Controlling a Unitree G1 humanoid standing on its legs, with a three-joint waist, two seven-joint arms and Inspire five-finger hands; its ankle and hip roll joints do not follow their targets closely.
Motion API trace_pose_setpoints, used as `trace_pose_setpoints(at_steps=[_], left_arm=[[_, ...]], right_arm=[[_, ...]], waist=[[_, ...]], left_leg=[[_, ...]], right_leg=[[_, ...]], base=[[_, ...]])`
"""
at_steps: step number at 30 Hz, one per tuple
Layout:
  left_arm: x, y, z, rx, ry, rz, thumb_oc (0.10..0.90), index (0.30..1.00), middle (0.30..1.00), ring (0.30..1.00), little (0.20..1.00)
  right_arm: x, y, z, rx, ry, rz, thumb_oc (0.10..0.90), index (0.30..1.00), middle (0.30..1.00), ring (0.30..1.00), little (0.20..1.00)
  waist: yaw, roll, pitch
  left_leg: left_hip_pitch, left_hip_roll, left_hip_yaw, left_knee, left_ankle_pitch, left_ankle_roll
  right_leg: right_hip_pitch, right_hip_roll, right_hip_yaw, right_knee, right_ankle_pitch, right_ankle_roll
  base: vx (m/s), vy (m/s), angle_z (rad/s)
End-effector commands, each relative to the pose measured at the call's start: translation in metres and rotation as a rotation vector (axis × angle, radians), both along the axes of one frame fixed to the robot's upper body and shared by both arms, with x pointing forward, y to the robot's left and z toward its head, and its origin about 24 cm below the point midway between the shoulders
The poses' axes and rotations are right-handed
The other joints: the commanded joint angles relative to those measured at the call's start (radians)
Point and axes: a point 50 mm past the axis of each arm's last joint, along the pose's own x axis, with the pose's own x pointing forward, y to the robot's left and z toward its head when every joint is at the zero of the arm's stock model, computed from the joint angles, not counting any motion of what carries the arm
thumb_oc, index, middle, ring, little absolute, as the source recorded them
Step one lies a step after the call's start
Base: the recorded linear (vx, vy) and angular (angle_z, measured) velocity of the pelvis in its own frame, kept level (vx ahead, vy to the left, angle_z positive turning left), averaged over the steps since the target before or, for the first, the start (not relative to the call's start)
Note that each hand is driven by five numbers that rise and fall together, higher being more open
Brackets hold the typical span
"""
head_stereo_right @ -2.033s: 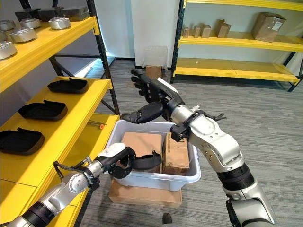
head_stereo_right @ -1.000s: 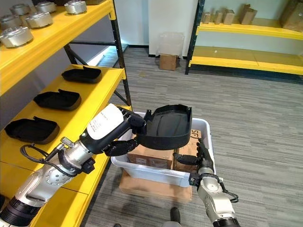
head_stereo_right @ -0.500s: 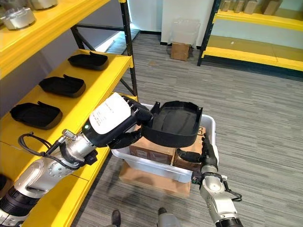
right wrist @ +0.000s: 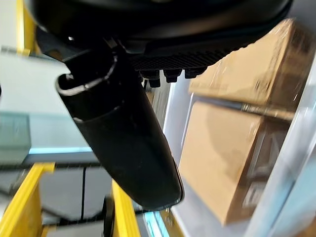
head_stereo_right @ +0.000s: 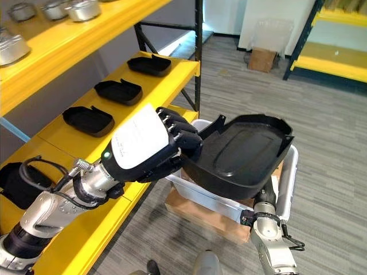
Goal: Move parts from the plastic box to the shelf.
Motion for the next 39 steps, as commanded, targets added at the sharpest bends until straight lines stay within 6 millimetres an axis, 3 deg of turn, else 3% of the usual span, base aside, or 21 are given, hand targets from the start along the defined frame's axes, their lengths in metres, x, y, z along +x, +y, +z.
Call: trace_pose_setpoints(at_steps=[1, 3, 4, 8, 15, 27, 32, 34, 36, 37, 38, 39], left_arm=[[-0.011, 0.011, 0.045, -0.275, -0.263, 0.005, 0.4, 0.3, 0.3, 0.3, 0.3], [-0.01, 0.012, 0.044, -0.277, -0.262, 0.013, 0.4, 0.3, 0.3, 0.3, 0.3], [-0.01, 0.015, 0.04, -0.268, -0.247, 0.025, 0.4, 0.3, 0.3, 0.3, 0.3], [-0.013, 0.02, 0.034, -0.252, -0.24, 0.026, 0.4, 0.3, 0.3, 0.3, 0.3], [-0.012, 0.036, 0.029, -0.223, -0.261, 0.145, 0.4, 0.3, 0.3, 0.3, 0.3], [-0.012, 0.062, 0.023, -0.226, -0.281, 0.288, 0.4, 0.3, 0.3, 0.3, 0.3], [-0.01, 0.065, 0.021, -0.227, -0.317, 0.294, 0.4, 0.3, 0.3, 0.3, 0.3], [-0.007, 0.063, 0.023, -0.235, -0.318, 0.287, 0.4, 0.3, 0.3, 0.3, 0.3], [-0.005, 0.06, 0.023, -0.245, -0.307, 0.273, 0.4, 0.3, 0.3, 0.3, 0.3], [-0.004, 0.058, 0.023, -0.243, -0.296, 0.265, 0.4, 0.3, 0.3, 0.3, 0.3], [-0.003, 0.054, 0.022, -0.237, -0.274, 0.245, 0.4, 0.3, 0.3, 0.3, 0.3], [-0.002, 0.053, 0.021, -0.234, -0.266, 0.238, 0.4, 0.3, 0.3, 0.3, 0.3]], right_arm=[[0.028, 0.002, 0.069, -0.132, -0.316, 0.082, 0.9, 1.0, 1.0, 1.0, 1.0], [0.029, 0.0, 0.071, -0.132, -0.322, 0.088, 0.9, 1.0, 1.0, 1.0, 1.0], [0.03, -0.003, 0.071, -0.136, -0.316, 0.069, 0.9, 1.0, 1.0, 1.0, 1.0], [0.03, 0.0, 0.066, -0.145, -0.294, 0.039, 0.9, 1.0, 1.0, 1.0, 1.0], [0.032, 0.011, 0.067, -0.149, -0.286, 0.088, 0.9, 1.0, 1.0, 1.0, 1.0], [0.039, 0.022, 0.072, -0.158, -0.288, 0.184, 0.9, 1.0, 1.0, 1.0, 1.0], [0.045, 0.028, 0.078, -0.154, -0.339, 0.177, 0.9, 1.0, 1.0, 1.0, 1.0], [0.046, 0.031, 0.077, -0.175, -0.347, 0.166, 0.9, 1.0, 1.0, 1.0, 1.0], [0.044, 0.028, 0.076, -0.19, -0.345, 0.144, 0.9, 1.0, 1.0, 1.0, 1.0], [0.042, 0.027, 0.074, -0.188, -0.34, 0.134, 0.9, 1.0, 1.0, 1.0, 1.0], [0.036, 0.024, 0.071, -0.185, -0.335, 0.103, 0.9, 1.0, 1.0, 1.0, 1.0], [0.034, 0.022, 0.07, -0.185, -0.333, 0.091, 0.9, 1.0, 1.0, 1.0, 1.0]], waist=[[-0.031, 0.04, -0.062], [-0.029, 0.049, -0.061], [-0.013, 0.062, -0.056], [0.024, 0.036, -0.063], [0.088, 0.005, -0.085], [0.184, -0.033, -0.095], [0.234, -0.053, -0.064], [0.238, -0.053, -0.055], [0.221, -0.051, -0.06], [0.209, -0.048, -0.063], [0.18, -0.047, -0.068], [0.172, -0.047, -0.072]], left_leg=[[0.096, 0.226, 0.053, 0.104, 0.028, -0.072], [0.114, 0.221, 0.053, 0.082, 0.013, -0.069], [0.133, 0.194, 0.062, 0.032, -0.03, -0.062], [0.15, 0.142, 0.058, -0.01, -0.104, -0.042], [0.153, 0.083, 0.032, -0.036, -0.127, -0.017], [0.139, 0.025, 0.024, -0.074, -0.125, 0.006], [0.059, -0.041, 0.014, 0.039, -0.199, 0.054], [0.032, -0.068, -0.012, 0.066, -0.218, 0.08], [0.017, -0.091, -0.055, 0.062, -0.209, 0.101], [0.02, -0.096, -0.077, 0.052, -0.209, 0.106], [0.026, -0.108, -0.116, 0.024, -0.196, 0.119], [0.028, -0.112, -0.131, 0.007, -0.189, 0.125]], right_leg=[[0.072, 0.076, -0.067, -0.089, -0.01, -0.046], [0.061, 0.065, -0.071, -0.076, -0.006, -0.039], [0.061, 0.04, -0.079, -0.067, 0.004, -0.009], [0.11, 0.004, -0.112, -0.124, 0.053, 0.038], [0.176, -0.02, -0.163, -0.246, 0.127, 0.077], [0.199, -0.087, -0.228, -0.386, 0.265, 0.129], [0.168, -0.159, -0.261, -0.434, 0.381, 0.153], [0.149, -0.176, -0.228, -0.418, 0.395, 0.15], [0.129, -0.168, -0.144, -0.381, 0.392, 0.136], [0.124, -0.151, -0.097, -0.361, 0.384, 0.133], [0.092, -0.103, 0.004, -0.305, 0.387, 0.123], [0.086, -0.072, 0.035, -0.283, 0.375, 0.119]], base=[[-0.17, 0.461, 0.87], [-0.12, 0.414, 0.73], [-0.11, 0.504, 0.57], [-0.03, 0.268, 0.61], [0.0, 0.161, 0.33], [-0.04, 0.131, 0.11], [-0.13, 0.162, 0.24], [-0.07, 0.196, 0.33], [0.0, 0.208, 0.22], [0.07, 0.195, 0.43], [0.08, 0.155, 0.63], [0.11, 0.194, 1.05]])
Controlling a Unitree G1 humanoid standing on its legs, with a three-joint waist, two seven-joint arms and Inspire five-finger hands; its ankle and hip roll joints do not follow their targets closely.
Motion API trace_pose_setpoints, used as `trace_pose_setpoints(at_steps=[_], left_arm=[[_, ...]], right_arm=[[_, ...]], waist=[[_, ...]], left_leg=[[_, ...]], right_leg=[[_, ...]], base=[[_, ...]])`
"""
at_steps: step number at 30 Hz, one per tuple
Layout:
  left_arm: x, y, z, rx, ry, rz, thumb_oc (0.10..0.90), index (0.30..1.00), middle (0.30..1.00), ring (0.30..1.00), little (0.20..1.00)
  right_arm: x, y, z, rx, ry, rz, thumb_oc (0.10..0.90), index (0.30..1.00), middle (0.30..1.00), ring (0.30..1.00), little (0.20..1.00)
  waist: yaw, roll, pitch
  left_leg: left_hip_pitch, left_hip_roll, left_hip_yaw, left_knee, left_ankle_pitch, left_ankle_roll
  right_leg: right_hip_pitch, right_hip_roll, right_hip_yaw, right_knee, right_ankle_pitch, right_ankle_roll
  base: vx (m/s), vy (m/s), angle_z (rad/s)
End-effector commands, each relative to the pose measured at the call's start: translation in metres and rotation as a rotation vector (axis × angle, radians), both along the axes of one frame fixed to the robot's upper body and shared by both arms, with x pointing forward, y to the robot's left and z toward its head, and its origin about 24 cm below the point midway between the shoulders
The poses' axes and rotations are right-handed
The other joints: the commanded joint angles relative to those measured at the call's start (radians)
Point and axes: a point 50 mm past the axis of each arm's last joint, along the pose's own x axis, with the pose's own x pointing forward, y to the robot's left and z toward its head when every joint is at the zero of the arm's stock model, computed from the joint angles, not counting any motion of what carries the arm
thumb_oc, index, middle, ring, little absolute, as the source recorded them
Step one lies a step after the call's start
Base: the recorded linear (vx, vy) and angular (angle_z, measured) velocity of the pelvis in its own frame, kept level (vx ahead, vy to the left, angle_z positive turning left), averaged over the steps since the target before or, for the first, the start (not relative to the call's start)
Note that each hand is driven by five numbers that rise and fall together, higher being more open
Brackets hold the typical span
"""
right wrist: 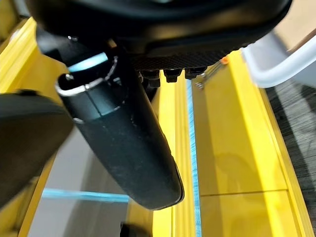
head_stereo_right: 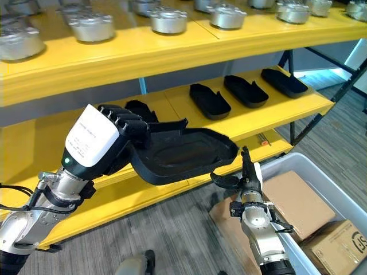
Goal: Move parts from the plastic box to the shelf.
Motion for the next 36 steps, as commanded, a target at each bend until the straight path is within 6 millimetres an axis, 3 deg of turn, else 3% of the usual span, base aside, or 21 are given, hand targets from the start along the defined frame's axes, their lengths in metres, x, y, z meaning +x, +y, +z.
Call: trace_pose_setpoints(at_steps=[1, 3, 6, 7, 9, 13, 18, 23, 26, 29, 32, 33, 34, 35, 36], left_arm=[[-0.009, -0.01, 0.047, -0.161, -0.238, -0.104, 0.4, 0.3, 0.3, 0.3, 0.3], [-0.008, -0.006, 0.042, -0.179, -0.22, -0.073, 0.4, 0.3, 0.3, 0.3, 0.3], [-0.009, 0.001, 0.038, -0.198, -0.216, -0.036, 0.4, 0.3, 0.3, 0.3, 0.3], [-0.01, 0.005, 0.034, -0.221, -0.213, -0.03, 0.4, 0.3, 0.3, 0.3, 0.3], [-0.01, 0.005, 0.031, -0.242, -0.216, -0.044, 0.4, 0.3, 0.3, 0.3, 0.3], [-0.007, 0.0, 0.031, -0.252, -0.241, -0.074, 0.4, 0.3, 0.3, 0.3, 0.3], [-0.013, 0.003, 0.039, -0.292, -0.319, -0.077, 0.4, 0.3, 0.3, 0.3, 0.3], [-0.014, 0.002, 0.048, -0.343, -0.385, -0.078, 0.4, 0.3, 0.3, 0.3, 0.3], [-0.015, -0.002, 0.054, -0.397, -0.42, -0.09, 0.4, 0.3, 0.3, 0.3, 0.3], [-0.014, -0.004, 0.054, -0.433, -0.436, -0.086, 0.4, 0.3, 0.3, 0.3, 0.3], [-0.013, 0.002, 0.054, -0.455, -0.458, -0.025, 0.4, 0.3, 0.3, 0.3, 0.3], [-0.012, 0.011, 0.053, -0.473, -0.46, 0.026, 0.4, 0.3, 0.3, 0.3, 0.3], [-0.011, 0.018, 0.051, -0.495, -0.467, 0.061, 0.4, 0.3, 0.3, 0.3, 0.3], [-0.011, 0.02, 0.05, -0.502, -0.469, 0.07, 0.4, 0.3, 0.3, 0.3, 0.3], [-0.011, 0.026, 0.049, -0.53, -0.483, 0.086, 0.4, 0.3, 0.3, 0.3, 0.3]], right_arm=[[0.01, -0.006, 0.061, -0.06, -0.325, -0.011, 0.9, 1.0, 1.0, 1.0, 1.0], [0.006, -0.009, 0.062, -0.067, -0.322, 0.025, 0.9, 1.0, 1.0, 1.0, 1.0], [0.003, -0.01, 0.064, -0.073, -0.328, 0.062, 0.9, 1.0, 1.0, 1.0, 1.0], [-0.006, -0.011, 0.066, -0.093, -0.34, 0.064, 0.9, 1.0, 1.0, 1.0, 1.0], [-0.013, -0.015, 0.064, -0.108, -0.342, 0.042, 0.9, 1.0, 1.0, 1.0, 1.0], [-0.011, -0.021, 0.062, -0.107, -0.354, -0.022, 0.9, 1.0, 1.0, 1.0, 1.0], [-0.013, -0.015, 0.072, -0.15, -0.402, -0.007, 0.9, 1.0, 1.0, 1.0, 1.0], [-0.012, -0.017, 0.07, -0.166, -0.38, -0.02, 0.9, 1.0, 1.0, 1.0, 1.0], [-0.017, -0.025, 0.07, -0.197, -0.38, -0.06, 0.9, 1.0, 1.0, 1.0, 1.0], [-0.021, -0.03, 0.069, -0.202, -0.371, -0.076, 0.9, 1.0, 1.0, 1.0, 1.0], [-0.02, -0.027, 0.072, -0.212, -0.37, -0.041, 0.9, 1.0, 1.0, 1.0, 1.0], [-0.019, -0.024, 0.073, -0.219, -0.368, -0.015, 0.9, 1.0, 1.0, 1.0, 1.0], [-0.018, -0.025, 0.075, -0.228, -0.368, -0.002, 0.9, 1.0, 1.0, 1.0, 1.0], [-0.018, -0.026, 0.076, -0.232, -0.368, 0.005, 0.9, 1.0, 1.0, 1.0, 1.0], [-0.018, -0.028, 0.077, -0.249, -0.368, 0.017, 0.9, 1.0, 1.0, 1.0, 1.0]], waist=[[-0.034, 0.006, -0.037], [-0.04, 0.008, -0.049], [-0.043, 0.008, -0.053], [-0.078, 0.007, -0.06], [-0.106, 0.011, -0.063], [-0.114, 0.011, -0.073], [-0.121, 0.027, -0.066], [-0.142, 0.043, -0.045], [-0.16, 0.03, -0.027], [-0.181, 0.018, -0.017], [-0.191, 0.015, -0.017], [-0.189, 0.012, -0.019], [-0.192, 0.008, -0.018], [-0.197, 0.007, -0.019], [-0.215, 0.013, -0.02]], left_leg=[[0.242, -0.057, -0.054, -0.297, -0.046, 0.058], [0.268, -0.064, -0.082, -0.365, -0.005, 0.058], [0.282, -0.072, -0.092, -0.427, 0.046, 0.05], [0.283, -0.09, -0.119, -0.449, 0.071, 0.044], [0.28, -0.099, -0.144, -0.452, 0.075, 0.044], [0.261, -0.116, -0.161, -0.452, 0.075, 0.046], [0.264, -0.125, -0.127, -0.425, 0.055, 0.054], [0.257, -0.152, -0.078, -0.319, -0.005, 0.064], [0.213, -0.163, -0.017, -0.147, -0.079, 0.041], [0.182, -0.093, 0.029, -0.058, -0.1, 0.002], [0.198, -0.003, 0.014, -0.116, -0.077, -0.018], [0.224, 0.065, -0.012, -0.198, -0.018, -0.049], [0.213, 0.178, -0.028, -0.237, 0.073, -0.089], [0.218, 0.213, -0.025, -0.26, 0.103, -0.101], [0.231, 0.305, -0.006, -0.318, 0.187, -0.129]], right_leg=[[-0.104, 0.203, 0.211, -0.023, 0.027, 0.076], [-0.102, 0.301, 0.179, 0.012, -0.058, 0.055], [-0.102, 0.374, 0.155, 0.021, -0.095, 0.03], [-0.102, 0.468, 0.243, -0.013, -0.12, -0.006], [-0.104, 0.503, 0.31, -0.038, -0.119, -0.02], [-0.093, 0.494, 0.316, -0.1, -0.105, -0.018], [-0.088, 0.491, 0.318, -0.089, -0.131, -0.023], [-0.103, 0.488, 0.306, -0.028, -0.165, -0.031], [-0.087, 0.457, 0.288, -0.009, -0.188, -0.044], [-0.081, 0.431, 0.262, 0.016, -0.21, -0.049], [-0.091, 0.417, 0.25, 0.039, -0.226, -0.049], [-0.091, 0.412, 0.253, 0.053, -0.244, -0.054], [-0.09, 0.397, 0.259, 0.072, -0.27, -0.055], [-0.095, 0.394, 0.259, 0.084, -0.279, -0.059], [-0.114, 0.377, 0.255, 0.121, -0.305, -0.068]], base=[[0.1, 0.174, 1.23], [0.11, 0.191, 1.23], [0.05, 0.119, 0.47], [0.05, 0.083, 0.2], [0.06, 0.049, 0.45], [0.02, -0.024, 0.66], [0.04, -0.016, 0.08], [0.02, 0.001, 0.11], [0.01, 0.024, 0.22], [0.0, 0.086, 0.32], [0.04, 0.212, 0.52], [0.12, 0.47, -0.03], [0.11, 0.436, -0.32], [0.07, 0.562, -0.4], [0.03, 0.39, -0.37]])
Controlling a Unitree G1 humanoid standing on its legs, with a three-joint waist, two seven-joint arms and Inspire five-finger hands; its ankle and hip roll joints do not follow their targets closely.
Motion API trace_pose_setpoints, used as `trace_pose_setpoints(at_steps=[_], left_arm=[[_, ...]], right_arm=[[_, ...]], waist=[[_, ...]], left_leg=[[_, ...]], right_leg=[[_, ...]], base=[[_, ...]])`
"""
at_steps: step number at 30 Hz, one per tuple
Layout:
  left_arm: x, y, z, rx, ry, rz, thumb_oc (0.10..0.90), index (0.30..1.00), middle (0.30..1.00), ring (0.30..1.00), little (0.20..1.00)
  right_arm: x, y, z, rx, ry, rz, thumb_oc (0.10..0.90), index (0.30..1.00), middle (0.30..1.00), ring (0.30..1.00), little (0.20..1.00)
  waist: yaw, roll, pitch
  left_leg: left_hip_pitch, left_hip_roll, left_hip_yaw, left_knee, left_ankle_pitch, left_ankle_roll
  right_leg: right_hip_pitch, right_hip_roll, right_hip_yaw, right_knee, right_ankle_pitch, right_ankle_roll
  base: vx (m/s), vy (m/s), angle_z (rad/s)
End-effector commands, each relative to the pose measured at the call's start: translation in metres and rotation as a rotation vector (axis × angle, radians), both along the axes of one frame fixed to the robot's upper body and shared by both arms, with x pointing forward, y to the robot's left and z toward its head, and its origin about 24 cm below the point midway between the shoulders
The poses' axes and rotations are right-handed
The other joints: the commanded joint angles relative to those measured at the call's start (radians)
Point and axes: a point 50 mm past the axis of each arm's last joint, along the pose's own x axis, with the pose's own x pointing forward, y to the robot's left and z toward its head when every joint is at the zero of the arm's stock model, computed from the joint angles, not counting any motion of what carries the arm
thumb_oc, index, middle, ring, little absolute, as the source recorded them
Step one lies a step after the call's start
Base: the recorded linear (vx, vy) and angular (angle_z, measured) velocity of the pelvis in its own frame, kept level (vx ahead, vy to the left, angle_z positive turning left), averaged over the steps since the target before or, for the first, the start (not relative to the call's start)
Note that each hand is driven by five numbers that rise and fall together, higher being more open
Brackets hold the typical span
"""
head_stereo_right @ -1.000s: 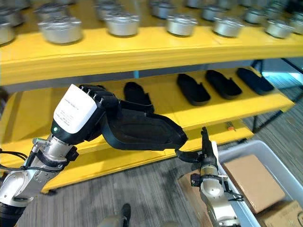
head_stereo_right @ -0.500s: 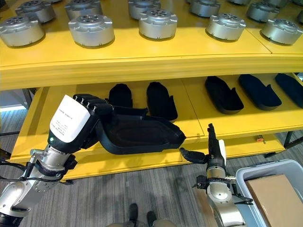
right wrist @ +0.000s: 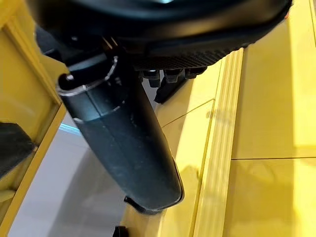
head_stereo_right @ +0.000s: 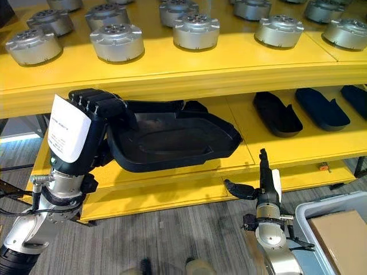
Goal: Move parts from the plastic box to the shelf.
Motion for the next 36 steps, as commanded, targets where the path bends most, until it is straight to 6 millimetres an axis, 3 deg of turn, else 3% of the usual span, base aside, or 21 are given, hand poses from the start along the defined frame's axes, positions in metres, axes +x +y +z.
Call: trace_pose_setpoints(at_steps=[1, 4, 7, 8, 14, 26, 36], left_arm=[[-0.005, 0.022, 0.042, -0.287, -0.277, 0.068, 0.4, 0.3, 0.3, 0.3, 0.3], [-0.001, 0.019, 0.042, -0.309, -0.271, 0.046, 0.4, 0.3, 0.3, 0.3, 0.3], [0.001, 0.011, 0.042, -0.32, -0.256, 0.015, 0.4, 0.3, 0.3, 0.3, 0.3], [0.004, 0.008, 0.041, -0.327, -0.238, -0.001, 0.4, 0.3, 0.3, 0.3, 0.3], [0.003, 0.004, 0.039, -0.348, -0.216, -0.043, 0.4, 0.3, 0.3, 0.3, 0.3], [0.002, -0.008, 0.035, -0.391, -0.215, -0.097, 0.4, 0.3, 0.3, 0.3, 0.3], [0.026, -0.007, 0.009, -0.407, -0.067, -0.012, 0.4, 0.3, 0.3, 0.3, 0.3]], right_arm=[[0.014, -0.008, 0.064, -0.131, -0.283, 0.068, 0.9, 1.0, 1.0, 1.0, 1.0], [0.012, -0.017, 0.061, -0.153, -0.27, 0.046, 0.9, 1.0, 1.0, 1.0, 1.0], [0.009, -0.021, 0.056, -0.173, -0.265, 0.01, 0.9, 1.0, 1.0, 1.0, 1.0], [0.008, -0.019, 0.056, -0.19, -0.263, -0.004, 0.9, 1.0, 1.0, 1.0, 1.0], [0.006, -0.014, 0.057, -0.219, -0.255, -0.026, 0.9, 1.0, 1.0, 1.0, 1.0], [0.0, -0.018, 0.053, -0.245, -0.248, -0.05, 0.9, 1.0, 1.0, 1.0, 1.0], [-0.007, -0.021, 0.052, -0.265, -0.266, -0.044, 0.9, 1.0, 1.0, 1.0, 1.0]], waist=[[-0.03, 0.027, -0.074], [-0.052, 0.041, -0.075], [-0.055, 0.046, -0.078], [-0.054, 0.051, -0.083], [-0.032, 0.031, -0.086], [-0.005, -0.016, -0.068], [0.019, -0.069, -0.042]], left_leg=[[0.113, 0.109, 0.041, -0.22, 0.196, -0.008], [0.133, 0.113, 0.102, -0.244, 0.17, -0.028], [0.141, 0.077, 0.104, -0.226, 0.132, -0.031], [0.16, 0.04, 0.107, -0.229, 0.102, -0.029], [0.163, -0.006, 0.104, -0.221, 0.059, -0.005], [0.123, 0.002, 0.085, -0.168, 0.048, -0.002], [0.049, 0.021, 0.053, -0.076, 0.036, 0.003]], right_leg=[[-0.054, 0.048, -0.023, 0.069, -0.051, -0.003], [-0.071, 0.008, -0.032, 0.097, -0.057, 0.022], [-0.067, -0.015, -0.03, 0.087, -0.04, 0.049], [-0.063, -0.036, -0.03, 0.057, -0.012, 0.081], [-0.037, -0.062, -0.047, -0.004, 0.017, 0.111], [-0.026, -0.049, -0.056, 0.009, 0.003, 0.099], [-0.041, -0.028, -0.064, 0.092, -0.041, 0.071]], base=[[0.03, 0.475, -0.26], [0.03, 0.297, 0.03], [0.08, 0.252, -0.01], [0.06, 0.182, 0.26], [0.03, 0.076, 0.18], [-0.01, -0.02, 0.02], [-0.01, -0.06, 0.05]])
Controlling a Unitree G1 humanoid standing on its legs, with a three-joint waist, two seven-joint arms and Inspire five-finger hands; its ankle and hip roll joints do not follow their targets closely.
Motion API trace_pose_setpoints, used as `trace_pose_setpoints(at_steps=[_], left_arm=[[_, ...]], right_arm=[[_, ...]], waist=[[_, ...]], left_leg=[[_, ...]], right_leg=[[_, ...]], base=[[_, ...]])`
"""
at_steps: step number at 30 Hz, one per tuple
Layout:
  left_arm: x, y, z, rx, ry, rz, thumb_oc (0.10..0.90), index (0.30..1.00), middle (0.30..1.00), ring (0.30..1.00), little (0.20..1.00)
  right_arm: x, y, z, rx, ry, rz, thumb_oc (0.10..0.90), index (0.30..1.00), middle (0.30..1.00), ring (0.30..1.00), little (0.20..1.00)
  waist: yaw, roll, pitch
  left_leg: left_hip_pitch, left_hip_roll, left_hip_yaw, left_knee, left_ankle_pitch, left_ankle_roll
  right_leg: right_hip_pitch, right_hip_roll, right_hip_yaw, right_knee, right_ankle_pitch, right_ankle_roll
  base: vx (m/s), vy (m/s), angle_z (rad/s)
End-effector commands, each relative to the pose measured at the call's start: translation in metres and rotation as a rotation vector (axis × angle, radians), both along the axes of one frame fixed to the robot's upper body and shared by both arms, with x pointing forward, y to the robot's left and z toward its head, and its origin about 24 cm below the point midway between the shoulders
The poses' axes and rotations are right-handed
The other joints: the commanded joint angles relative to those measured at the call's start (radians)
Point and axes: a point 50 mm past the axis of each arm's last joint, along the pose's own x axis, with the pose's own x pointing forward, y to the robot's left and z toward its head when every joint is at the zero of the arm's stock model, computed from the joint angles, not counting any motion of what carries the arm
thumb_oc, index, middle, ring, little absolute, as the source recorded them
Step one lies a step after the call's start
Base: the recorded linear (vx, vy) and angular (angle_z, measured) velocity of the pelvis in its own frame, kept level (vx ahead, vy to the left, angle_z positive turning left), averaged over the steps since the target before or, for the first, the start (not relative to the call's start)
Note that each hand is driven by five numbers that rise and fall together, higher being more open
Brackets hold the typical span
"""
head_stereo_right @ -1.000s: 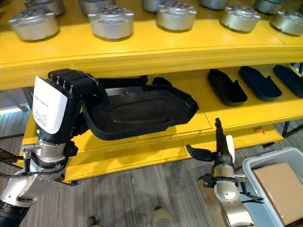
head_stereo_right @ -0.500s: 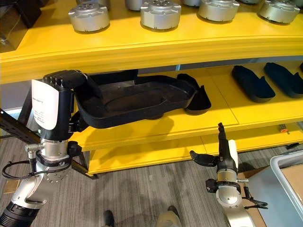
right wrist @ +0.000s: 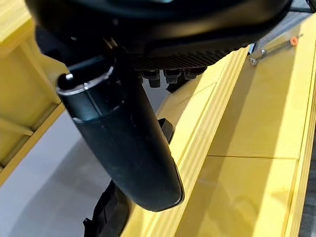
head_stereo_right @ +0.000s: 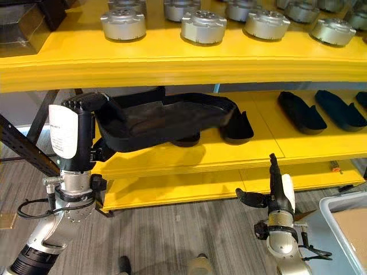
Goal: Move parts from the plastic box to the shelf.
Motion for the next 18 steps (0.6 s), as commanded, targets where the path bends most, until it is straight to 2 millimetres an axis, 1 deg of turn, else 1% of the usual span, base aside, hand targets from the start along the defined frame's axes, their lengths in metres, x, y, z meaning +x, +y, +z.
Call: trace_pose_setpoints(at_steps=[1, 3, 4, 5, 8, 13, 17, 18], left_arm=[[0.006, -0.01, 0.043, -0.07, -0.246, -0.074, 0.4, 0.3, 0.3, 0.3, 0.3], [0.007, -0.013, 0.04, -0.059, -0.238, -0.087, 0.4, 0.3, 0.3, 0.3, 0.3], [0.007, -0.013, 0.04, -0.058, -0.238, -0.088, 0.4, 0.3, 0.3, 0.3, 0.3], [0.007, -0.015, 0.04, -0.04, -0.234, -0.098, 0.4, 0.3, 0.3, 0.3, 0.3], [0.008, -0.017, 0.043, -0.021, -0.249, -0.087, 0.4, 0.3, 0.3, 0.3, 0.3], [0.01, -0.013, 0.046, -0.003, -0.29, -0.041, 0.4, 0.3, 0.3, 0.3, 0.3], [0.011, -0.01, 0.054, 0.009, -0.365, 0.023, 0.4, 0.3, 0.3, 0.3, 0.3], [0.011, -0.009, 0.055, 0.004, -0.371, 0.029, 0.4, 0.3, 0.3, 0.3, 0.3]], right_arm=[[0.02, 0.005, 0.062, -0.081, -0.346, 0.049, 0.9, 1.0, 1.0, 1.0, 1.0], [0.019, 0.003, 0.064, -0.075, -0.364, 0.045, 0.9, 1.0, 1.0, 1.0, 1.0], [0.019, 0.003, 0.065, -0.074, -0.365, 0.044, 0.9, 1.0, 1.0, 1.0, 1.0], [0.018, 0.002, 0.067, -0.06, -0.376, 0.046, 0.9, 1.0, 1.0, 1.0, 1.0], [0.018, 0.003, 0.07, -0.059, -0.396, 0.049, 0.9, 1.0, 1.0, 1.0, 1.0], [0.018, 0.002, 0.073, -0.058, -0.417, 0.046, 0.9, 1.0, 1.0, 1.0, 1.0], [0.019, 0.002, 0.081, -0.082, -0.461, 0.043, 0.9, 1.0, 1.0, 1.0, 1.0], [0.02, 0.002, 0.081, -0.084, -0.466, 0.04, 0.9, 1.0, 1.0, 1.0, 1.0]], waist=[[0.015, -0.054, -0.036], [0.019, -0.066, -0.025], [0.02, -0.067, -0.024], [0.024, -0.078, -0.013], [0.029, -0.092, 0.008], [0.035, -0.104, 0.034], [0.039, -0.112, 0.072], [0.039, -0.113, 0.075]], left_leg=[[-0.003, -0.011, 0.048, 0.139, -0.2, 0.059], [-0.026, -0.006, 0.041, 0.164, -0.204, 0.059], [-0.03, -0.005, 0.04, 0.17, -0.205, 0.059], [-0.057, -0.003, 0.029, 0.198, -0.21, 0.059], [-0.1, 0.003, 0.017, 0.24, -0.215, 0.06], [-0.173, 0.001, 0.002, 0.302, -0.22, 0.065], [-0.262, -0.01, -0.014, 0.378, -0.233, 0.071], [-0.27, -0.012, -0.015, 0.385, -0.234, 0.072]], right_leg=[[-0.058, 0.08, -0.026, 0.098, -0.033, -0.107], [-0.067, 0.089, -0.029, 0.121, -0.043, -0.116], [-0.069, 0.09, -0.029, 0.125, -0.045, -0.117], [-0.081, 0.099, -0.03, 0.148, -0.054, -0.125], [-0.111, 0.116, -0.031, 0.195, -0.069, -0.142], [-0.167, 0.137, -0.035, 0.262, -0.087, -0.164], [-0.249, 0.151, -0.045, 0.35, -0.11, -0.187], [-0.257, 0.152, -0.047, 0.359, -0.112, -0.189]], base=[[-0.03, -0.074, 0.1], [-0.02, -0.074, 0.03], [-0.03, -0.102, 0.04], [-0.04, -0.091, 0.04], [-0.06, -0.085, 0.07], [-0.06, -0.049, 0.02], [-0.11, -0.02, 0.05], [-0.11, -0.006, 0.0]])
